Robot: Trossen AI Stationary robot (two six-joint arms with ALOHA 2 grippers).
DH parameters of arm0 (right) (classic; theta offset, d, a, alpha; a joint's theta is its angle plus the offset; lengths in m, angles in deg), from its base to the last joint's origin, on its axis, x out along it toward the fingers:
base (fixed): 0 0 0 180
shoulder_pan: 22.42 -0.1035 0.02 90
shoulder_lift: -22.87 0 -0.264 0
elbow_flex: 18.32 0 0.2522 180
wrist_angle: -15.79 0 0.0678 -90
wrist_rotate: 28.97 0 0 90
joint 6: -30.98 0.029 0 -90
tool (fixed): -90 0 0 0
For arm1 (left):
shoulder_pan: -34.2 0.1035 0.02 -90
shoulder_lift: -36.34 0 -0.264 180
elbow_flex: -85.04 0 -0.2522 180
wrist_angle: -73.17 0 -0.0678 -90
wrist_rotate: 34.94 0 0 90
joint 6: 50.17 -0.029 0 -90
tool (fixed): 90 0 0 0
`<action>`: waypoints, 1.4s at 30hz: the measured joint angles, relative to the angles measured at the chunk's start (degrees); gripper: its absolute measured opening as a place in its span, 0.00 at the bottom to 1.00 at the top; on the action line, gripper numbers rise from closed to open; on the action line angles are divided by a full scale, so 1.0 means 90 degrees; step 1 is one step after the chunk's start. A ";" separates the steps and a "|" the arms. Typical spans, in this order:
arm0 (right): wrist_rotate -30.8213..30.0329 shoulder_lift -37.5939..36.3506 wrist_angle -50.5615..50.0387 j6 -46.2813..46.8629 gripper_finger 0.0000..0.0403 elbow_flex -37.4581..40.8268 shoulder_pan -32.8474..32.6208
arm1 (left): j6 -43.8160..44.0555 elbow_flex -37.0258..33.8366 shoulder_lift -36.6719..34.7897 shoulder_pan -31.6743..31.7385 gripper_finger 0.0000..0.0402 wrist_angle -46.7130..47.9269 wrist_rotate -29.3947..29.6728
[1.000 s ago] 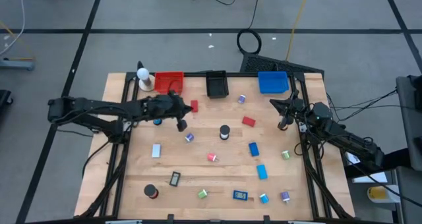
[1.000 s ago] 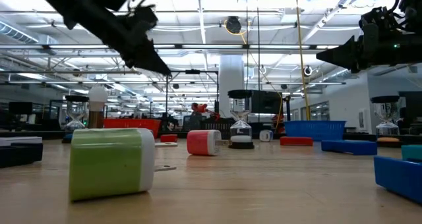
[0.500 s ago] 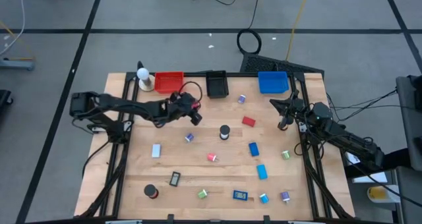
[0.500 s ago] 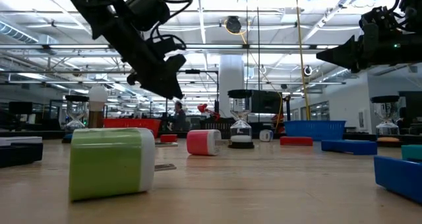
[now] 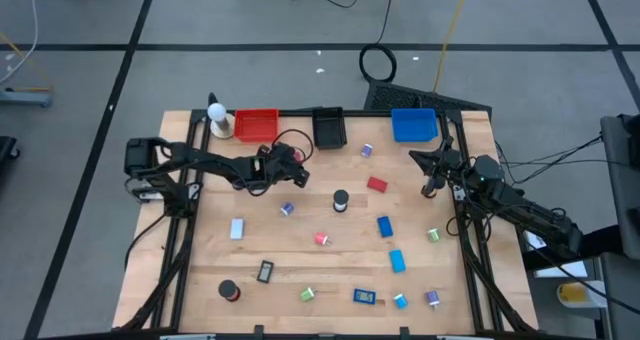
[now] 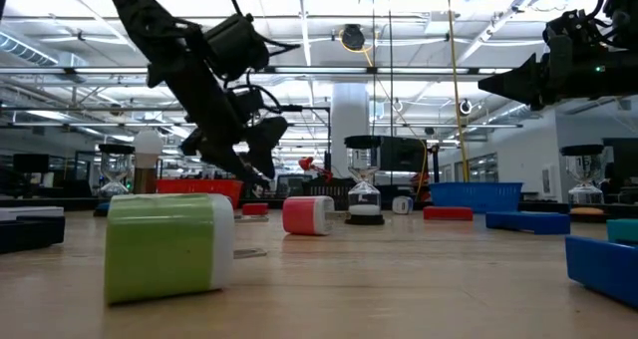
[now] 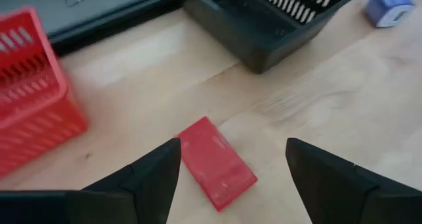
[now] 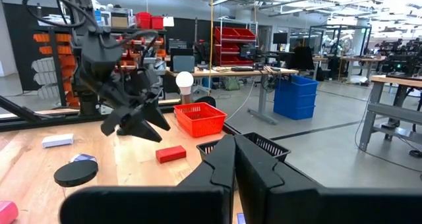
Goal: Pick & Place Office items
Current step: Put the left red digital timer into the black bin
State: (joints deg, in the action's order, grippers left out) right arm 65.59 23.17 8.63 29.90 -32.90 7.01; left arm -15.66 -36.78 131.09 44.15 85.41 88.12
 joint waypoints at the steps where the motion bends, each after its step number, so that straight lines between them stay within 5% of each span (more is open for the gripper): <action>1: 0.0000 0.0002 0.0002 0.0000 0.01 0.0000 0.0000 | 0.0111 -0.0002 0.0059 0.0018 0.70 0.0000 0.0002; 26: -0.0002 0.0027 0.0000 -0.0001 0.01 0.0000 -0.0002 | 0.0934 0.0002 0.1327 0.0083 0.70 -0.0466 0.0387; 36: -0.0002 0.0027 0.0005 0.0000 0.01 0.0000 -0.0002 | 0.0242 0.0012 0.1288 0.0077 0.41 -0.0213 0.0163; 42: 0.0000 0.0027 -0.0001 0.0000 0.01 0.0000 -0.0002 | -0.0394 0.0002 0.1246 -0.0155 0.40 0.0022 0.0505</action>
State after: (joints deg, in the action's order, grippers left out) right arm 65.59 23.41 8.63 29.90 -32.90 6.99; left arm -19.20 -36.75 142.30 42.76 85.61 92.67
